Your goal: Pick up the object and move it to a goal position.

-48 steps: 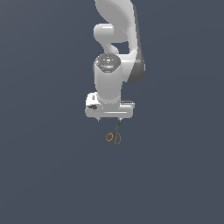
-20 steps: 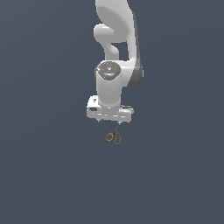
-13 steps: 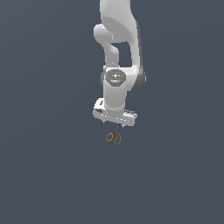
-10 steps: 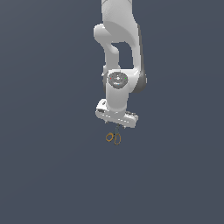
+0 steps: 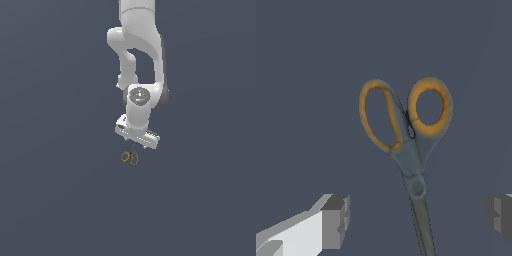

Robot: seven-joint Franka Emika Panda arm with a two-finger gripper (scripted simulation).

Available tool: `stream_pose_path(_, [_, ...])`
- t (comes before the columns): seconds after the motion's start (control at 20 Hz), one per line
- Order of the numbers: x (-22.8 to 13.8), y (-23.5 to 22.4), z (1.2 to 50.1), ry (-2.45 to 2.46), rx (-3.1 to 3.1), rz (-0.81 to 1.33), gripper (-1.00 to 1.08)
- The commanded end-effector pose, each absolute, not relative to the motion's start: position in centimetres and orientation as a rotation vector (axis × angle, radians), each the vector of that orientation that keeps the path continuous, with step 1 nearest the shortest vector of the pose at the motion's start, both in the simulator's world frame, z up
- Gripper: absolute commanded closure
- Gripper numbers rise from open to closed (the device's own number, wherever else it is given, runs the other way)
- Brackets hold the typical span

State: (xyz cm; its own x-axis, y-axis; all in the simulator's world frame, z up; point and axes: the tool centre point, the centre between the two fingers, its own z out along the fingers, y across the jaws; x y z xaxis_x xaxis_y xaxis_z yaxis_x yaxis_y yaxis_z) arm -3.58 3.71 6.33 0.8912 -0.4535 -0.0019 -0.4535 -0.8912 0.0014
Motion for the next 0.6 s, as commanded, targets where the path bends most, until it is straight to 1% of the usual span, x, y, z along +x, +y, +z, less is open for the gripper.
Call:
stream_pose_path(0.0, [-3.7,3.9,6.0,-0.763,3.047,-0.001,-0.92])
stream_pose_path(0.35, [-3.8,4.0,5.7,-0.771,3.045,-0.001,-0.92])
stream_pose_path(0.55, [-3.9,4.0,4.7,-0.772,3.045,-0.001,-0.92])
